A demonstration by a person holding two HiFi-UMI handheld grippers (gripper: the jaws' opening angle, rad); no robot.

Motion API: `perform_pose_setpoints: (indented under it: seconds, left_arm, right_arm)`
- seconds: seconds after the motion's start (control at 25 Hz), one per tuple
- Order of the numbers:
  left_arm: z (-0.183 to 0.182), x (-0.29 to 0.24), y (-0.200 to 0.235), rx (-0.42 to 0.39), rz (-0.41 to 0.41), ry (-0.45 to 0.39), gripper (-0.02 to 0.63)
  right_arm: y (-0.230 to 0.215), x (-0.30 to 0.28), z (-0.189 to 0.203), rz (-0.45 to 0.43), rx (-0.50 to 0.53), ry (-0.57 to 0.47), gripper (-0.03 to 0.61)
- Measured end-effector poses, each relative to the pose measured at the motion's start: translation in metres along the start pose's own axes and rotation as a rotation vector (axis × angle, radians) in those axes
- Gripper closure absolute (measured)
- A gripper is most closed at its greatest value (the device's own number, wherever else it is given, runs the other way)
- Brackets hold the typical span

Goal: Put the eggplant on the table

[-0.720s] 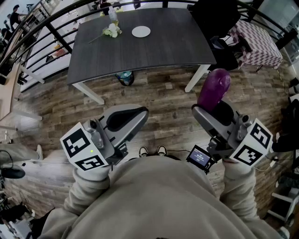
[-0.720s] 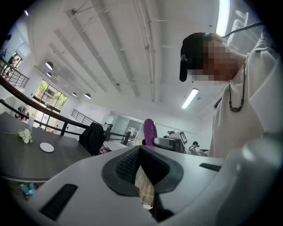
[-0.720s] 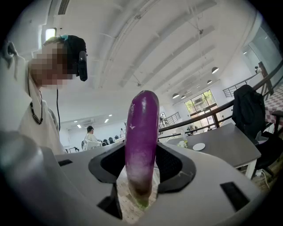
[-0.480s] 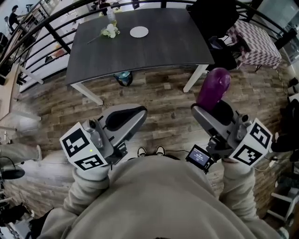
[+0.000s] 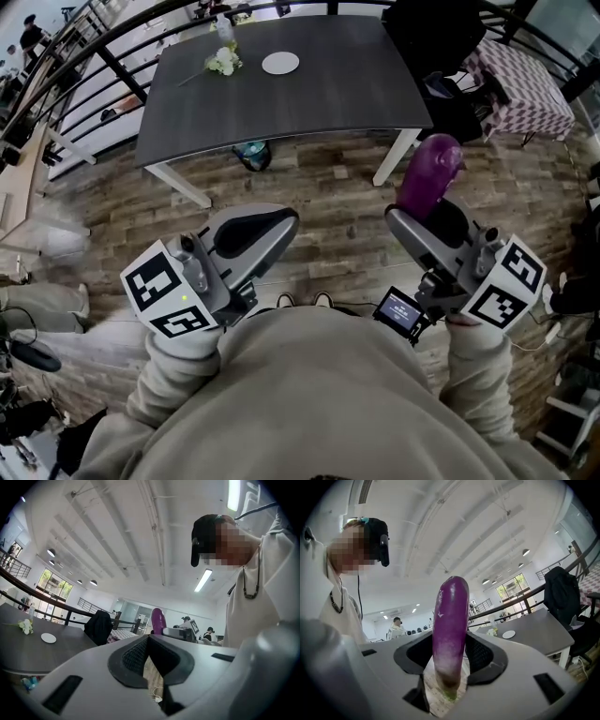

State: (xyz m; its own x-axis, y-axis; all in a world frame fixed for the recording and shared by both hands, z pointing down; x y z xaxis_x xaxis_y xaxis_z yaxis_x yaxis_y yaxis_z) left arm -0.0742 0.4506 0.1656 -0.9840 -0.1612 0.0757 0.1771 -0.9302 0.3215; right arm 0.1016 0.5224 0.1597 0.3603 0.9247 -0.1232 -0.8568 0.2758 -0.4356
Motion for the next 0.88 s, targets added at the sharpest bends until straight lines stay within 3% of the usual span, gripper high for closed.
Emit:
perform_pose_setpoints:
  seconds: [0.56,0.88]
  left_arm:
    - [0.009,-0.029,0.009,0.004,-0.035,0.007,0.609]
    - [-0.007,-0.026,0.048,-0.019,-0.057,-0.018,0.609]
  right_arm:
    - [-0.036,0.016,0.008,-0.036,-0.027,0.034,0.367]
    - [-0.053,0.007,-0.009,-0.021,-0.005,-0.003,0.367]
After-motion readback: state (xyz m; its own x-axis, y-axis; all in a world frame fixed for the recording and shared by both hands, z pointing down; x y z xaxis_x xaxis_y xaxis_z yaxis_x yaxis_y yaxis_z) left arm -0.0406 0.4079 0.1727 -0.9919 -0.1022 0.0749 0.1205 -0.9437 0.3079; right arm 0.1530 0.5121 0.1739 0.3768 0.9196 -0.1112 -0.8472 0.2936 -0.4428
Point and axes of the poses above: the fingertips, and each gripper's own axes: x backward along the fingers, y to its left, z out of its underside, the point moved 4 cm from there along x, backward along the fingers, and after that the axes turned 9 degrees about z, right-handed, at the moved point
